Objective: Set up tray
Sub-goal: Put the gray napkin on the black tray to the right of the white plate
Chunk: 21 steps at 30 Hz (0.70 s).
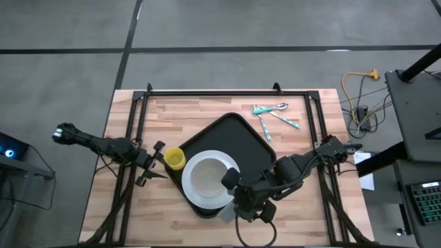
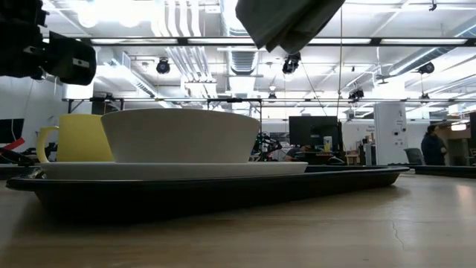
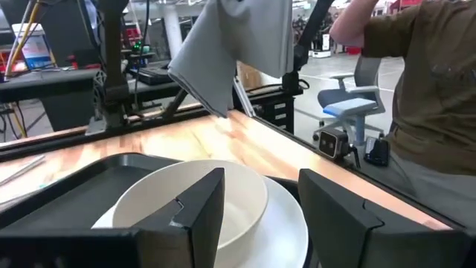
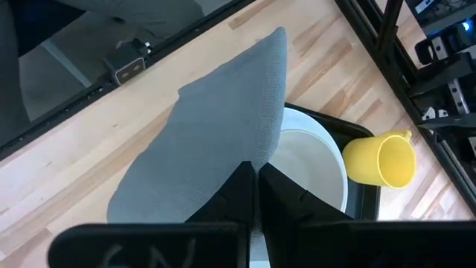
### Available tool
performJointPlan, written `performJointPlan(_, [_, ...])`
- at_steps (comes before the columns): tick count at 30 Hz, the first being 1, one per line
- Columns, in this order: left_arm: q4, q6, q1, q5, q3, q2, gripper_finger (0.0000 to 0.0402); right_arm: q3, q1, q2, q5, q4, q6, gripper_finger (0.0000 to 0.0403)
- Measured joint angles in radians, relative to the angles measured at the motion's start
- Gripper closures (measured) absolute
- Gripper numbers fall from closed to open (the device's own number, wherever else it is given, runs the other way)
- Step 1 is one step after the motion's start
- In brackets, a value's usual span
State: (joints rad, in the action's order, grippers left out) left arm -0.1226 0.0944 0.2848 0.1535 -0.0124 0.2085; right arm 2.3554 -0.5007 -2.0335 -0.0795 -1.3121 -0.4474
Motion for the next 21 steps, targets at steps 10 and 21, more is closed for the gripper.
performJointPlan(10, [0.003, 0.001, 0.000, 0.002, 0.001, 0.000, 0.0242, 0.000, 0.063, 0.074, -0.052, -0.004, -0.034, 0.0395])
performJointPlan(21, [0.010, 0.001, 0.000, 0.002, 0.002, 0.003, 0.0242, -0.004, 0.228, 0.205, -0.055, 0.122, -0.127, 0.0395])
